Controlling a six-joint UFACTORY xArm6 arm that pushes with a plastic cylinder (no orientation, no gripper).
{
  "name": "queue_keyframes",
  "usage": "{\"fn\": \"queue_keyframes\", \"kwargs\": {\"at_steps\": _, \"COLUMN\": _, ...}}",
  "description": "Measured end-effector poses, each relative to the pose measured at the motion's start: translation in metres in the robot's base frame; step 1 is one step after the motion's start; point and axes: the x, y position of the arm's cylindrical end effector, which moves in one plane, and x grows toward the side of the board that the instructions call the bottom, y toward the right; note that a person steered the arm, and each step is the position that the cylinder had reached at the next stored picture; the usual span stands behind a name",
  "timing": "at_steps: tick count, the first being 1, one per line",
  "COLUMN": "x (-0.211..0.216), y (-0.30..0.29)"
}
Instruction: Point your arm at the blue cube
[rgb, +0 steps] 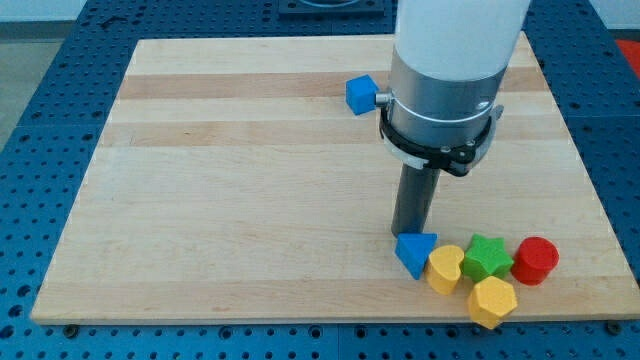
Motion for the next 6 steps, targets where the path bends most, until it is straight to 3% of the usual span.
{"fn": "queue_keyframes", "kwargs": {"at_steps": 1, "x": -0.004, "y": -0.008}}
{"fn": "queue_keyframes", "kwargs": {"at_steps": 3, "x": -0.054, "y": -0.039}}
{"fn": "queue_keyframes", "kwargs": {"at_steps": 6, "x": -0.181, "y": -0.033}}
